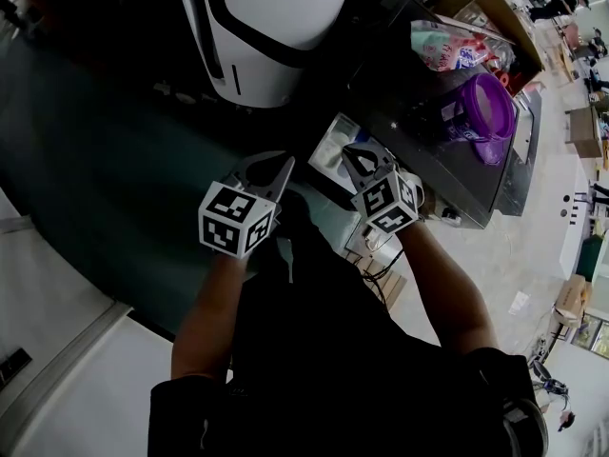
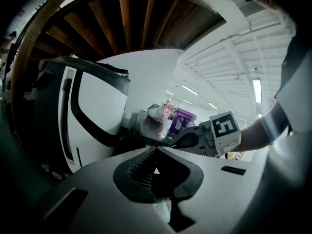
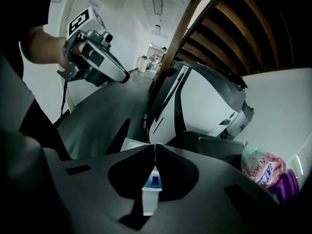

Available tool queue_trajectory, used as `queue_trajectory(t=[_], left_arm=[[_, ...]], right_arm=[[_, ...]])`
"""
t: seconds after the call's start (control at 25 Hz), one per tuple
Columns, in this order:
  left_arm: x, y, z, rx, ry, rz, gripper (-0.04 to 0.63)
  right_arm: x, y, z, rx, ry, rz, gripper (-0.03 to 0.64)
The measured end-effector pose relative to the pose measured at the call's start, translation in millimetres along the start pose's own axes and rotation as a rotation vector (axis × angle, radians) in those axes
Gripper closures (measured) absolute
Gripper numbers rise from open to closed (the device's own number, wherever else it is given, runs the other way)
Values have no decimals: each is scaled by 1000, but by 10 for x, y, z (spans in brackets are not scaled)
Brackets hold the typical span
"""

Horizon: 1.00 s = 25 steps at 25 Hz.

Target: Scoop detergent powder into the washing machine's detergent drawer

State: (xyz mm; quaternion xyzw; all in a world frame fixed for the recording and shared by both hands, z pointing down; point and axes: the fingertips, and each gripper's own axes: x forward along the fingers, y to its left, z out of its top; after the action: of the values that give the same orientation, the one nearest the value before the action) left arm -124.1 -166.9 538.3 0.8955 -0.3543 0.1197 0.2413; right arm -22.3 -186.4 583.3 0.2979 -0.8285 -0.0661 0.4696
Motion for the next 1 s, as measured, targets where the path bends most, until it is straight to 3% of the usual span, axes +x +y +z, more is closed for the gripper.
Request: queue_trajectory(t=[0.4,0.68,1.0], left_arm=[[-15,-22,4,6,2,-4,588],[-54,-37,-5,8,3,-5,588],[-96,-62,-12,15,1,-8,588]], right_arm=[[-18,41,-14,-87,20,-21,597],[-29,133,2,-215,38,-60,597],[-15,201,-69,-251,69,-55,597]])
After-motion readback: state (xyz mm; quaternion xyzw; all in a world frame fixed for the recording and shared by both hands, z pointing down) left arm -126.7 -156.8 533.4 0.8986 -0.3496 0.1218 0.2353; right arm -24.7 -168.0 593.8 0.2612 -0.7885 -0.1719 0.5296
